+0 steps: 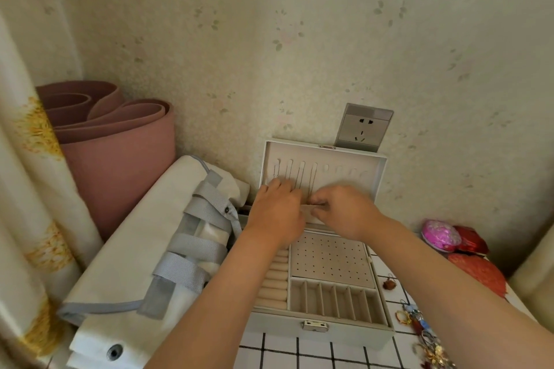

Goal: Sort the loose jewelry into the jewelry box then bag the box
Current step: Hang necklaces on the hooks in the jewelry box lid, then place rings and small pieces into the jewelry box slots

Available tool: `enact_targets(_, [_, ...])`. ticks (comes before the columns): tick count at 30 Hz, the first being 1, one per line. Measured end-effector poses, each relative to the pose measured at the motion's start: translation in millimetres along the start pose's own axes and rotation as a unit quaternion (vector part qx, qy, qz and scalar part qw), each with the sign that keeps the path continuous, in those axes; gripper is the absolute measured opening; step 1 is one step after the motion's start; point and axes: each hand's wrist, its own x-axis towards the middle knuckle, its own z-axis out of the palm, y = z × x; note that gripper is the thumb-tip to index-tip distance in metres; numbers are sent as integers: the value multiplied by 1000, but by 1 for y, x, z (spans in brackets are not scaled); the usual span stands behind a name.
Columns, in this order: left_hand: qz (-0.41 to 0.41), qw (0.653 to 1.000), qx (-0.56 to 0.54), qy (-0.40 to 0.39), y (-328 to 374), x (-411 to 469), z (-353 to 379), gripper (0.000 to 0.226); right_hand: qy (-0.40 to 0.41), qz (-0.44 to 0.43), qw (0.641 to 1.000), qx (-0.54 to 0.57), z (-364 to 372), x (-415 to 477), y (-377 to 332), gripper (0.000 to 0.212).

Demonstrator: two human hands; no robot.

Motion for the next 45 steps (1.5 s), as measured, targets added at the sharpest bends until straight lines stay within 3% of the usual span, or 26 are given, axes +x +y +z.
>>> enact_targets(5, [14,1000,4,-17,13,-2,-9,35,34,19,998,55,-19,-23,12,28])
enact_targets(11, [80,994,-65,-31,63,-9,-9,39,65,87,989,99,-35,-79,51,24])
enact_targets(16, [135,983,-97,-77,114,-18,4,37,34,128,985,114,-33,-125,90,19])
enact_targets(21, [169,975,-43,-135,154,-11,25,34,1,163,983,88,-29,-159,127,21])
enact_targets(29, [132,951,124,-250,199,8,65,35,-74,134,985,83,-14,-184,147,19])
enact_targets(33, [74,926,124,-348,210,14,76,42,-93,106,986,86,-6,-187,139,19])
enact_targets(38, [72,926,114,-353,212,6,81,39,-102,108,985,82,-4,-190,136,18])
enact_targets(45, [114,978,1,-177,196,-6,64,40,-51,110,993,6,5,-185,119,17])
